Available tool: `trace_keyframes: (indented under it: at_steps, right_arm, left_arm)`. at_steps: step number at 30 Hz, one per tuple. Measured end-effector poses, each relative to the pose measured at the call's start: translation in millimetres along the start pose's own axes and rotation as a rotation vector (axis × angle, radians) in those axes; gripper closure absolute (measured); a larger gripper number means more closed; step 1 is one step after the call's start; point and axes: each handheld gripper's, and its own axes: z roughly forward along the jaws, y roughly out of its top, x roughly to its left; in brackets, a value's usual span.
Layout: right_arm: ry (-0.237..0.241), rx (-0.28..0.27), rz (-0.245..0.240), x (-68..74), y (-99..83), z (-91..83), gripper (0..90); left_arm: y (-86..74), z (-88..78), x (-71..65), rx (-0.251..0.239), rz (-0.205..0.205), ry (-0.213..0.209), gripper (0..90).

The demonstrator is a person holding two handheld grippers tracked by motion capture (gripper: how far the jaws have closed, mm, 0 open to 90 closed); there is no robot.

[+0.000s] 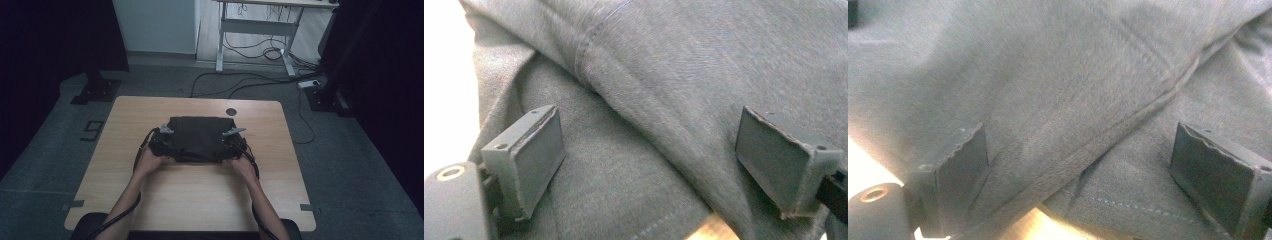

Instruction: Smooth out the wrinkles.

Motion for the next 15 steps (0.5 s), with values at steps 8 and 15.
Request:
trace_keyframes:
  at_steps: [8,15]
  right_arm:
    - [0.03,-0.042,-0.028,6.5,7.9,-31.3,7.4]
    - [0.044,-0.057,-0.039,11.1,5.4,-56.9,5.6]
  left_arm:
    - [2.7,-28.4,-14.9,0.002,0.057,-0.01,8.7]
    - [-2.6,-59.0,-25.0,-0.019,0.099,-0.025,4.3]
